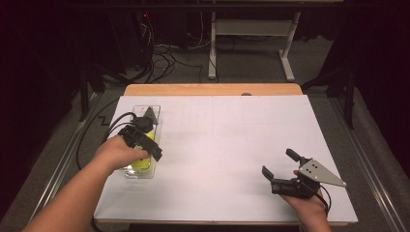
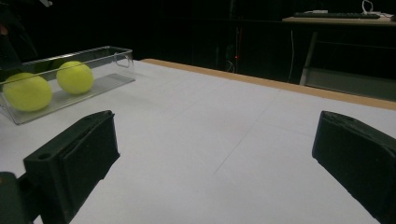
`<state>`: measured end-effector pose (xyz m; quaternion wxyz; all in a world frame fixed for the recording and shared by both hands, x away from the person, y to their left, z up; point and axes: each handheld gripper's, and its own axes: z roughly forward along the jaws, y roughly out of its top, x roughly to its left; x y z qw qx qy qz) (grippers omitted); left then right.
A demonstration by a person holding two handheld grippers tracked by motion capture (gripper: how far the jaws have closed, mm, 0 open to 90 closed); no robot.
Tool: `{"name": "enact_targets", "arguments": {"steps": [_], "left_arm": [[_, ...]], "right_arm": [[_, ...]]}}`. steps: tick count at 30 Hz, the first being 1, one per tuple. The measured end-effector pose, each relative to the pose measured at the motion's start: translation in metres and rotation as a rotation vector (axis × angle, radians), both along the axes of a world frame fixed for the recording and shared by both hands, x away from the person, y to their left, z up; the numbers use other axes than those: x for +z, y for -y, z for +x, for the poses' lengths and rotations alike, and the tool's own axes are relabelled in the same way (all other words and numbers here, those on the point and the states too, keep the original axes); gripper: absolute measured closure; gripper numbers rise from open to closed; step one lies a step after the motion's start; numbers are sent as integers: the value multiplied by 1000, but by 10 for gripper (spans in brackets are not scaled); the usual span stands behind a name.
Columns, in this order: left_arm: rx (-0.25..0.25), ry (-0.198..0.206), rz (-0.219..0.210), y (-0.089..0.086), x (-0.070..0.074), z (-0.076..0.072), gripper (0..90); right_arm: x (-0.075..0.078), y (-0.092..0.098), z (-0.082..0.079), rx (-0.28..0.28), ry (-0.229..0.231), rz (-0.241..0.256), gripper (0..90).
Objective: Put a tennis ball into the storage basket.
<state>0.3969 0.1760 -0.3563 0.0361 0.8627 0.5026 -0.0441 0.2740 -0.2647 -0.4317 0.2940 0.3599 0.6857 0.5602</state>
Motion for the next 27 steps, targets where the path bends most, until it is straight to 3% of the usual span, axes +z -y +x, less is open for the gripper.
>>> {"name": "enact_targets", "arguments": {"steps": [10, 17, 22, 24, 27], "left_arm": [[-57, 8, -11, 42, 4, -2, 7], [-108, 20, -60, 73, -1, -8, 7], [-156, 22, -60, 83, -16, -18, 7], [-166, 30, -85, 84, -19, -24, 7], [-170, 74, -124, 83, -24, -33, 7]], "right_arm": [[0, 1, 0, 0, 2, 3, 7], [1, 2, 0, 0, 3, 4, 7], [1, 3, -1, -2, 6, 8, 7], [2, 3, -1, -2, 7, 8, 7], [2, 3, -1, -3, 5, 13, 7]]}}
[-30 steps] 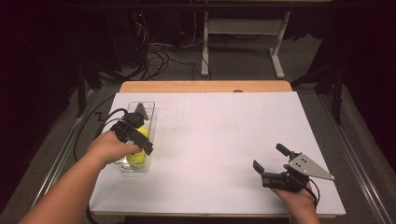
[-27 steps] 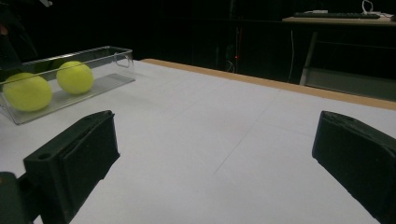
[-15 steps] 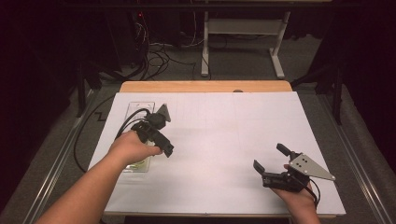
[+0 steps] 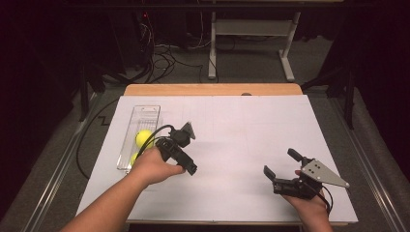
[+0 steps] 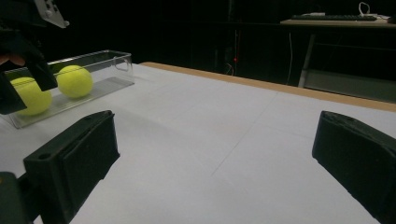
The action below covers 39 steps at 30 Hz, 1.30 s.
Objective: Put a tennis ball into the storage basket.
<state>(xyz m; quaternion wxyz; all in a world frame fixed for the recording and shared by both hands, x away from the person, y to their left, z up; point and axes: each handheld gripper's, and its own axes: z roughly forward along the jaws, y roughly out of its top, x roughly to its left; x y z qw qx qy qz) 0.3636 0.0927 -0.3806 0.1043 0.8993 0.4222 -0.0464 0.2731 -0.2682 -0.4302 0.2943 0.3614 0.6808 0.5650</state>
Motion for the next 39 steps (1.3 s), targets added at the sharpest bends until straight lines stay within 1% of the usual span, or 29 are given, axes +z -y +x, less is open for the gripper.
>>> {"name": "enact_targets", "arguments": {"steps": [2, 3, 5, 7, 8, 9, 10, 11, 12, 14, 17, 18, 20, 22, 27, 28, 31, 33, 35, 36, 38, 39], "left_arm": [[9, 34, -36, -1, -7, -7, 10], [5, 48, -49, -2, -11, -11, 10], [5, 69, -73, -3, -20, -19, 9], [28, 103, -109, -7, -26, -24, 9], [38, 128, -129, -10, -29, -27, 9], [47, 153, -138, -12, -32, -30, 9], [56, 170, -150, -14, -34, -32, 12], [65, 178, -180, -16, -36, -33, 12], [78, 177, -211, -18, -38, -34, 15], [83, 197, -262, -20, -42, -37, 16], [81, 232, -282, -24, -47, -38, 15], [90, 241, -293, -25, -48, -38, 16], [97, 236, -320, -29, -52, -37, 12], [102, 249, -336, -31, -54, -38, 11], [92, 273, -400, -32, -57, -44, 2], [90, 276, -408, -33, -58, -44, 2], [76, 296, -429, -35, -60, -45, 2], [72, 314, -457, -38, -60, -45, 1], [58, 330, -485, -41, -60, -45, 2], [61, 343, -494, -43, -60, -45, 1], [69, 357, -524, -47, -61, -45, 2], [73, 366, -527, -48, -61, -45, 2]], "right_arm": [[0, 0, 0, 0, 1, -3, 7], [0, -1, 0, 1, 3, -3, 7], [0, -1, -1, 1, 2, -3, 7], [0, -1, -1, 2, 4, -4, 7], [0, -1, -1, 3, 3, -4, 7], [0, -2, -1, 1, 0, -1, 7], [0, -2, -1, 1, -2, -3, 7], [0, -2, -1, 2, -1, -5, 7], [0, -2, -1, 2, -1, -5, 7], [0, -2, -1, 5, 1, -8, 7], [0, -3, -1, 6, -2, -8, 7], [0, -3, -1, 6, -1, -7, 7], [0, -4, -1, 8, 8, -7, 7], [0, -5, -1, 10, 7, -7, 8], [-2, -3, 0, 1, -7, -8, 7], [-2, -2, 1, -1, -11, -5, 7], [-3, -1, 1, -8, -15, -5, 7], [-4, -1, 1, -9, -18, -6, 7], [-5, -1, 2, -14, -20, -8, 7], [-5, 0, 2, -15, -26, -7, 7], [-6, 0, 3, -18, -30, -8, 7], [-7, 0, 4, -19, -30, -9, 7]]}}
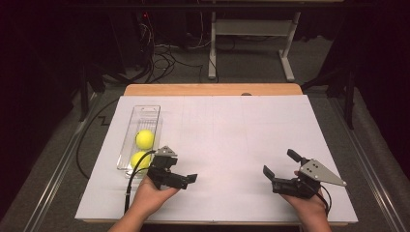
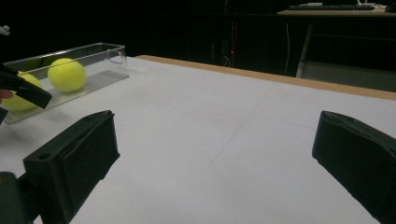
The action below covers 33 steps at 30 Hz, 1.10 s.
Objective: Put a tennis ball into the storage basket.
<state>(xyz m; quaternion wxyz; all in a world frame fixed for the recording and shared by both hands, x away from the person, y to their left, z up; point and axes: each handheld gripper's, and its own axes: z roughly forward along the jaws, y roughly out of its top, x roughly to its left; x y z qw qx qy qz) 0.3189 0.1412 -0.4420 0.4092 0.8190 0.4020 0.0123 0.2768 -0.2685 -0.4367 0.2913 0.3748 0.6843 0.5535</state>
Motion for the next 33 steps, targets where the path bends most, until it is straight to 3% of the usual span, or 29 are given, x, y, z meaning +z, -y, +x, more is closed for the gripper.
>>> {"name": "enact_targets", "arguments": {"steps": [3, 11, 14, 22, 27, 33], "left_arm": [[-8, 17, -57, -4, 2, -2, 1], [-31, 135, -154, -15, 13, -11, 3], [-42, 184, -174, -19, 17, -15, 3], [-55, 352, -173, -29, 30, -28, 3], [-55, 448, -223, -40, 35, -37, 3], [-32, 436, -239, -46, 34, -35, 2]], "right_arm": [[-1, 0, 1, -4, -6, -4, 7], [-2, -1, 0, -7, -6, -10, 7], [-1, -1, -1, -8, -3, -6, 7], [0, 1, -3, -8, 6, 4, 7], [2, 1, -5, -4, 16, 8, 7], [3, 2, -4, 1, 20, 5, 7]]}}
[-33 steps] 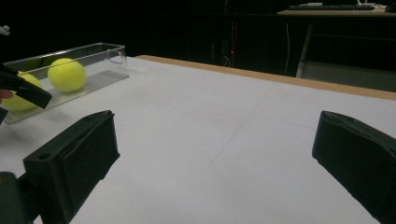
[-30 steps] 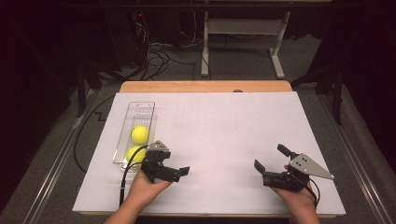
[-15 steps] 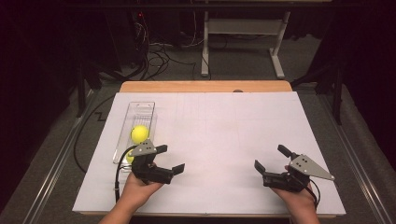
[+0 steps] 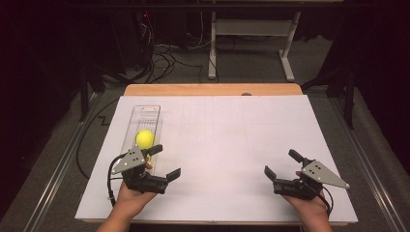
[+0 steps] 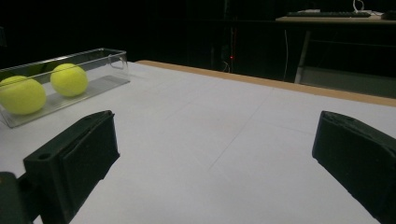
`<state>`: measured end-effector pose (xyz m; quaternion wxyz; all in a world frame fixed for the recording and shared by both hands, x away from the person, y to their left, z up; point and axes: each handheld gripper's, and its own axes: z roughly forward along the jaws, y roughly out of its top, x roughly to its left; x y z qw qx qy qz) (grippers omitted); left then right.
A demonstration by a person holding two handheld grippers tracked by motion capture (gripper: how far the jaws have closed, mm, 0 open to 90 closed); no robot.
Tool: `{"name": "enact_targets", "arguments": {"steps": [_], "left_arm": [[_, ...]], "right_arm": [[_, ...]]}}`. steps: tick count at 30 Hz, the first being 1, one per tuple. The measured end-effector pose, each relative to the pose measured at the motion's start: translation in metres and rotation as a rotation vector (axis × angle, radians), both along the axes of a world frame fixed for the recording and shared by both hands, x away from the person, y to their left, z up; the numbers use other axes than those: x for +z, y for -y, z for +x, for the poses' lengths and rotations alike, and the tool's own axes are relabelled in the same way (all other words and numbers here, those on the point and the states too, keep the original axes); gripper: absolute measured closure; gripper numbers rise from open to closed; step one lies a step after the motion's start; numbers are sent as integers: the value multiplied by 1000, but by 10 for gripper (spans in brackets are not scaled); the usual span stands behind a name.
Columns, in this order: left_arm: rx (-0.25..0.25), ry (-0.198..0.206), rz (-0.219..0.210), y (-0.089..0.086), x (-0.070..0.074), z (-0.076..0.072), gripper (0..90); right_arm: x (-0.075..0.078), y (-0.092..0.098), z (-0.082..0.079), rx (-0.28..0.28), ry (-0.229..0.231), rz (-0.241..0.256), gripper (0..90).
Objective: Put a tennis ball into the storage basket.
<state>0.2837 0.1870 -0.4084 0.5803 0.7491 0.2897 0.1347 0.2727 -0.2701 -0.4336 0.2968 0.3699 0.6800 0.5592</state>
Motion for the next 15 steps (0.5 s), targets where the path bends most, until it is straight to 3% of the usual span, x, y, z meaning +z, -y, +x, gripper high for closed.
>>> {"name": "enact_targets", "arguments": {"steps": [7, 15], "left_arm": [[4, -26, 37, 5, -6, 4, 2], [14, -16, 19, 2, -4, 3, 2]], "right_arm": [[-1, -2, 1, 5, -2, -5, 7], [0, -2, 0, 4, 1, -8, 7]]}}
